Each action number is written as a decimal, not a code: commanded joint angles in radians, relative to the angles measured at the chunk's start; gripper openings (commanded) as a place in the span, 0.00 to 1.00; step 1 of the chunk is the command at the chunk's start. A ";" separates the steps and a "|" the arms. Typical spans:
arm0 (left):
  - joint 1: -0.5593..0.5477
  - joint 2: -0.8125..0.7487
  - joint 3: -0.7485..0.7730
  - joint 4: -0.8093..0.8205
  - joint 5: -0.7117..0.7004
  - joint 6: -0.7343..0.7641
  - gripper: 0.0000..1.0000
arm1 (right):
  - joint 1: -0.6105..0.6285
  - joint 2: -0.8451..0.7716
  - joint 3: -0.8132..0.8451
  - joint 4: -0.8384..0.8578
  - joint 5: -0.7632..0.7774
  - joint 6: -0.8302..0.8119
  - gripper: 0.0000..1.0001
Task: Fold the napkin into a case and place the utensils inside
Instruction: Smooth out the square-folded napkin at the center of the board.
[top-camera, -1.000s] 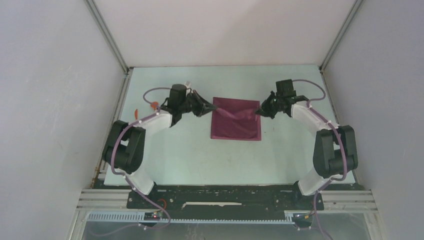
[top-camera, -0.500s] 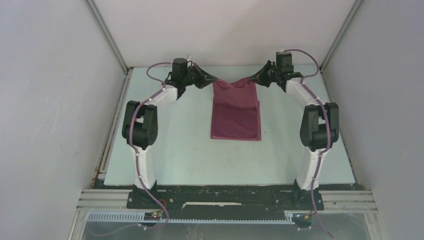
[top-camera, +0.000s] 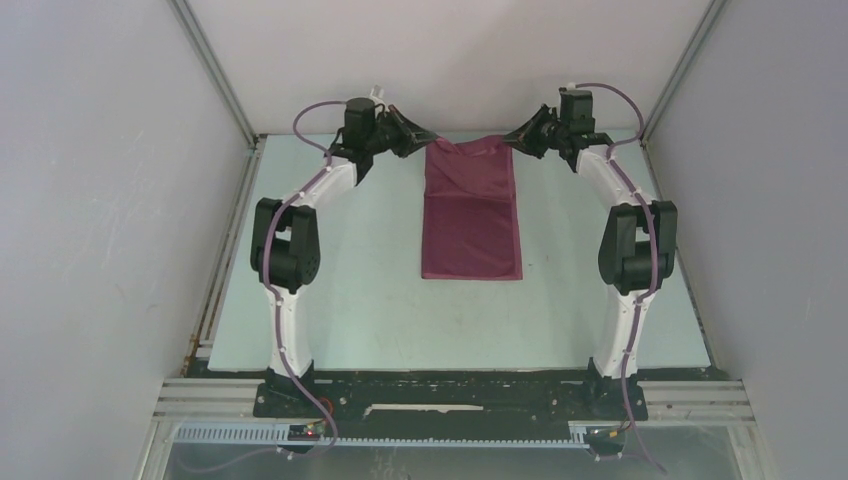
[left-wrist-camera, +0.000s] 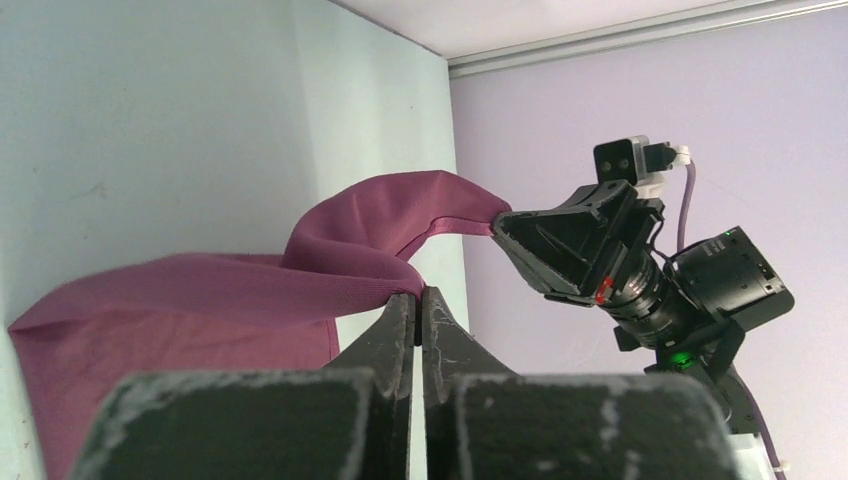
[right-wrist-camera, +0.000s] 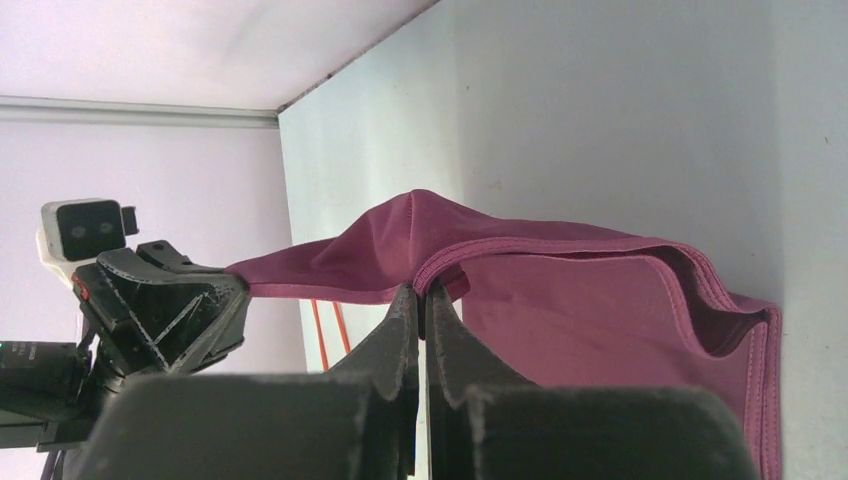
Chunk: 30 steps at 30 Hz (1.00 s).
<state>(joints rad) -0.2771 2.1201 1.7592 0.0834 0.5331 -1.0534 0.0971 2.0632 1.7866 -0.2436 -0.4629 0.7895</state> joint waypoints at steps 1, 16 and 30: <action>0.007 0.003 0.018 -0.005 0.028 0.023 0.00 | -0.005 0.008 0.033 -0.002 -0.028 -0.021 0.00; 0.018 -0.007 -0.009 0.041 0.034 -0.047 0.00 | -0.043 0.044 0.152 -0.054 -0.106 -0.079 0.00; 0.018 0.058 0.016 0.125 0.056 -0.137 0.00 | -0.045 0.178 0.337 -0.113 -0.150 -0.092 0.00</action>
<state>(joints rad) -0.2649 2.1906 1.7435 0.1616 0.5571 -1.1713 0.0509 2.2551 2.0853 -0.3153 -0.5941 0.7376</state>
